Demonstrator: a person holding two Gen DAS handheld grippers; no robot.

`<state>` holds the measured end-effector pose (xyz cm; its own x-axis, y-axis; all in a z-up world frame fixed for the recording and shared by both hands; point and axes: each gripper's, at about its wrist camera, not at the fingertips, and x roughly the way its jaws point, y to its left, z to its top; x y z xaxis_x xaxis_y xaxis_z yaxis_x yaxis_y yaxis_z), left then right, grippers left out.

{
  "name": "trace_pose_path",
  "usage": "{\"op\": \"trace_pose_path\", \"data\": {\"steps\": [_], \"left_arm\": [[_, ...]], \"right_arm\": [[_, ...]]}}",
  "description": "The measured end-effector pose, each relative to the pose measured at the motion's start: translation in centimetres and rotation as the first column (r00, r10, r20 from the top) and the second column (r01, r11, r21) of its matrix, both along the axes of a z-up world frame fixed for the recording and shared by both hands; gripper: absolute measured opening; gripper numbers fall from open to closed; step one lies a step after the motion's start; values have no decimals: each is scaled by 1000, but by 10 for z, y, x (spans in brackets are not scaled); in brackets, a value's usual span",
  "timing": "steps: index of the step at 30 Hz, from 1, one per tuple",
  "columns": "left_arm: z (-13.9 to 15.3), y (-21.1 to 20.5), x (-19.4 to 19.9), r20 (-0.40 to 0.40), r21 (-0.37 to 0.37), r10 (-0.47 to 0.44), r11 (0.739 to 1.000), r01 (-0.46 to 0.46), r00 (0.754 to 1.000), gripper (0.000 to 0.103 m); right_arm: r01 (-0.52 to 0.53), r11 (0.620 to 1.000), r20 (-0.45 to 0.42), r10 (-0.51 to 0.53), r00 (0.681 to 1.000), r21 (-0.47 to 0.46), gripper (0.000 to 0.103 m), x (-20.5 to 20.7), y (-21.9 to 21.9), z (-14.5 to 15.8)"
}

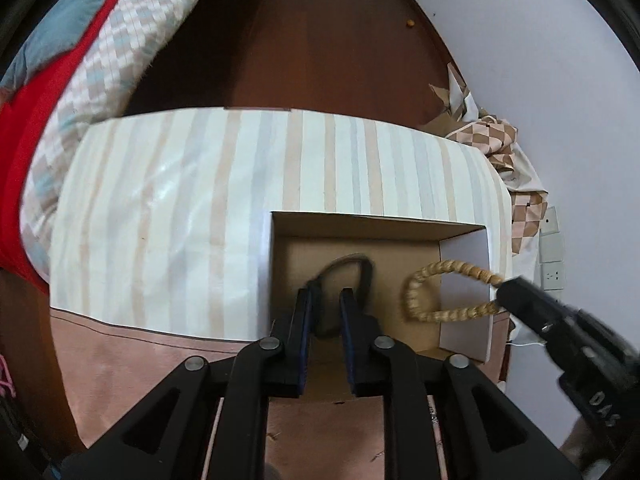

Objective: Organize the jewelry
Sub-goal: 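Carry the band and bead bracelet into the white box and open both tools, then lift both tools out of the box and back from it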

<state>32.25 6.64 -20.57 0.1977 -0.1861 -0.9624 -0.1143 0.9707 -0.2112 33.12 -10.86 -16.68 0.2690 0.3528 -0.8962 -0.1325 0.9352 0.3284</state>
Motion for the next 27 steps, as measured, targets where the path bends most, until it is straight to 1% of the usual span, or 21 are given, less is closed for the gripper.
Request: {"op": "trace_pose_path", "data": {"steps": [1,2,4,6,7,8,9,10,12,13,14,16,18,21,24,27], "left_arm": [[1,1,1,5,-14,5,1000,-5,1000,36],[4,1,1,13,-12,10,1000,-9,1000,62],[14,2,-1,50,-6,16,1000,-16,999,83],[21,2,-3,62,20,12,1000,-14,998,83],[24,2,-5,70,33,12,999,-14,998,84],[26,3,-6,76,53,13,998,-17,997,90],[29,5,-9,87,80,16,997,-23,996,94],[31,6,-12,102,99,20,995,-30,995,100],[34,7,-18,131,151,24,988,-44,991,101],[34,7,-24,150,184,24,981,-52,988,101],[34,7,-29,165,209,22,976,-57,986,102],[32,7,-39,186,240,19,969,-64,982,102],[30,8,-45,191,257,17,964,-67,982,102],[28,9,-54,186,266,30,961,-79,982,102],[30,9,-63,191,266,39,960,-90,981,102],[38,7,-72,210,292,40,951,-102,977,102]], "right_arm": [[2,1000,-26,-2,1000,1,9,4,-3,-6],[2,1000,-55,-2,999,11,9,6,-5,-12],[9,1000,-76,-9,997,1,10,5,-10,-19],[-1,1000,-69,0,998,-20,20,1,-11,-19],[-3,1000,-68,1,998,-29,33,-2,-12,-19],[-3,1000,-64,1,998,-31,39,-5,-12,-18],[-9,999,-62,7,998,-32,47,-8,-12,-17],[-14,998,-57,11,998,-55,53,-11,-11,-16],[-11,993,-31,7,999,-119,61,-18,-10,-14],[-10,986,-15,8,1000,-165,70,-22,-8,-13],[-6,977,-1,6,1000,-215,83,-25,-6,-14],[1,957,19,5,1000,-290,94,-31,-3,-16],[5,941,28,5,1000,-339,95,-37,-1,-21],[13,924,45,4,999,-383,97,-43,1,-25],[29,921,60,-6,998,-388,98,-49,-1,-22],[43,922,80,-13,997,-386,98,-56,-3,-14]]}}
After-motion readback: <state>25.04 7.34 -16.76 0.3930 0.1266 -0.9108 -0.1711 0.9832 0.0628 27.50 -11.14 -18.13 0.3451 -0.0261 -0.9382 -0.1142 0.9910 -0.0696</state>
